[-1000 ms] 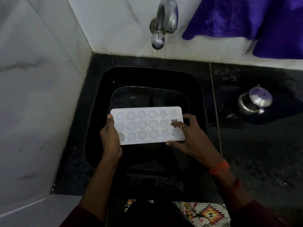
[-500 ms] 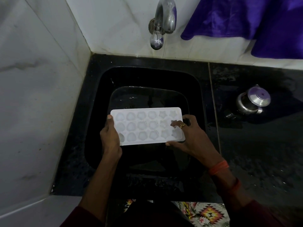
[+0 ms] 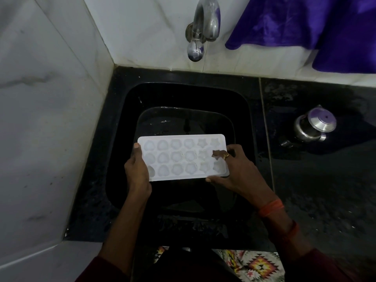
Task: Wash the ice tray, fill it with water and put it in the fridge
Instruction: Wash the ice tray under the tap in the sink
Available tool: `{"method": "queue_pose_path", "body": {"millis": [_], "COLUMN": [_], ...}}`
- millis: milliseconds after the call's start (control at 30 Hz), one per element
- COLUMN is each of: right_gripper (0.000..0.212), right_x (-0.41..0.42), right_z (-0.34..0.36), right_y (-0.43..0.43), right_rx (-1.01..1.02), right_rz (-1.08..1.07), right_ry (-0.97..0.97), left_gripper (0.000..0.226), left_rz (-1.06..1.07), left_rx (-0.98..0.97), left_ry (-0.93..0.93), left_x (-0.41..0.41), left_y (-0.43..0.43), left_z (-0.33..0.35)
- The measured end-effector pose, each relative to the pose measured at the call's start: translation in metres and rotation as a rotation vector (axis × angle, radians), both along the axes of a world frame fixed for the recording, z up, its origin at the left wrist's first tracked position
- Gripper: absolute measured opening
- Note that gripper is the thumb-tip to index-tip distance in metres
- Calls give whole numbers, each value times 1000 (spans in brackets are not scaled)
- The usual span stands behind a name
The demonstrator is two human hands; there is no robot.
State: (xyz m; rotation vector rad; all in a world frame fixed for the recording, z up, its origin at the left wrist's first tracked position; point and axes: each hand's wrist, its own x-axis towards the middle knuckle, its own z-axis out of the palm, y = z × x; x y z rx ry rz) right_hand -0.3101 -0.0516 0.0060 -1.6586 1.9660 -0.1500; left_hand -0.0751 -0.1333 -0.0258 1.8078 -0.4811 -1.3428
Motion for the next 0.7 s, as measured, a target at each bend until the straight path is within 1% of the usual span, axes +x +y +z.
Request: {"method": "queue_pose_path", "body": {"millis": [233, 467, 600, 700], "right_gripper": [93, 89, 92, 92], "right_x": [1, 2, 2, 2], "right_z": [2, 5, 6, 7], "right_y": [2, 5, 4, 2], "right_rx": [23, -38, 0, 39], "right_rz": [2, -16, -18, -11], "right_ry": [18, -15, -10, 8], "left_gripper": [51, 50, 48, 51], "left_rz": [0, -16, -14, -17], "left_rx": [1, -16, -11, -8], "left_ry": [18, 15, 14, 6], "left_x": [-1, -1, 0, -1], "left_y": [2, 3, 3, 4], "left_z": [1, 2, 1, 0]}}
